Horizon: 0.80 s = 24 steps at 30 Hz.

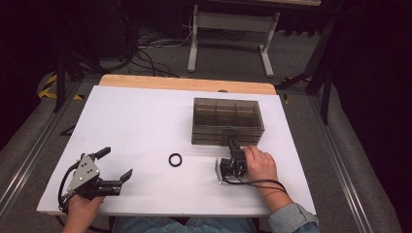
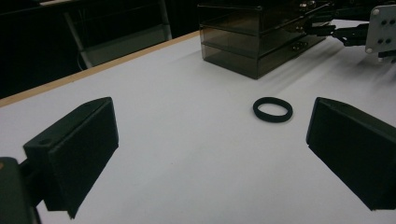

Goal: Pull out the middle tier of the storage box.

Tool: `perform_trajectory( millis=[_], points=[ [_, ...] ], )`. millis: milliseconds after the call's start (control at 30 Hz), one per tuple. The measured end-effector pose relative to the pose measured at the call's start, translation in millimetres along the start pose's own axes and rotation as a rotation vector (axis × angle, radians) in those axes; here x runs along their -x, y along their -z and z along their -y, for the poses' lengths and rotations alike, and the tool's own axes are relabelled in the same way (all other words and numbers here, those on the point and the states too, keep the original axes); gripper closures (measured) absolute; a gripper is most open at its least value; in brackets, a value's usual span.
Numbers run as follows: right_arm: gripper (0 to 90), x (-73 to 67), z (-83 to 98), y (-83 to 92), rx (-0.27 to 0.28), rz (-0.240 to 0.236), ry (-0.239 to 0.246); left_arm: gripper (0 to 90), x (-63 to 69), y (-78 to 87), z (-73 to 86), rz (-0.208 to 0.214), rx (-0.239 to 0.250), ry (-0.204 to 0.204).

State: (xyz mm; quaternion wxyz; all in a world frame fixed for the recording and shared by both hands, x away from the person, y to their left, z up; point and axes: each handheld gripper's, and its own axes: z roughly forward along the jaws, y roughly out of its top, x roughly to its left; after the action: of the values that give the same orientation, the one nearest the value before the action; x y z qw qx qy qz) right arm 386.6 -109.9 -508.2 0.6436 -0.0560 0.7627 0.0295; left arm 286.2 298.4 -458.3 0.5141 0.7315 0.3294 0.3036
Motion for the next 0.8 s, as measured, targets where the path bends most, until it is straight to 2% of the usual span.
perform_trajectory(
  millis=[200, 267, 333, 400, 667, 700, 800],
  points=[
    [80.2, 0.7, -1.4, -1.2, 0.005, 0.011, 0.009, 3.0, -0.2, -0.2, -0.1, 0.000, -0.002, -0.004],
    [80.4, -0.7, -1.8, 0.0, -0.014, 0.001, -0.014, 3.0, 0.2, -0.2, -0.2, 0.000, 0.000, -0.001],
    [80.6, 1.3, -2.2, -0.7, -0.005, 0.001, 0.010, 3.0, 0.2, -0.1, -0.2, 0.000, 0.000, 0.000],
    [80.7, 0.1, -2.0, -0.3, -0.011, 0.001, -0.008, 3.0, 0.0, -0.1, -0.2, 0.000, 0.001, 0.001],
    [81.0, 1.2, -2.0, -0.2, -0.008, -0.005, -0.019, 3.0, -0.1, 0.0, -0.3, -0.001, 0.001, 0.001],
    [81.0, 2.8, -2.0, -0.7, 0.002, 0.000, -0.001, 3.0, -0.1, 0.0, -0.4, -0.002, 0.001, 0.002],
    [81.2, 2.8, -2.0, 1.1, -0.012, -0.017, -0.020, 3.0, -0.1, 0.0, -0.4, -0.002, 0.002, 0.002]
  ],
)
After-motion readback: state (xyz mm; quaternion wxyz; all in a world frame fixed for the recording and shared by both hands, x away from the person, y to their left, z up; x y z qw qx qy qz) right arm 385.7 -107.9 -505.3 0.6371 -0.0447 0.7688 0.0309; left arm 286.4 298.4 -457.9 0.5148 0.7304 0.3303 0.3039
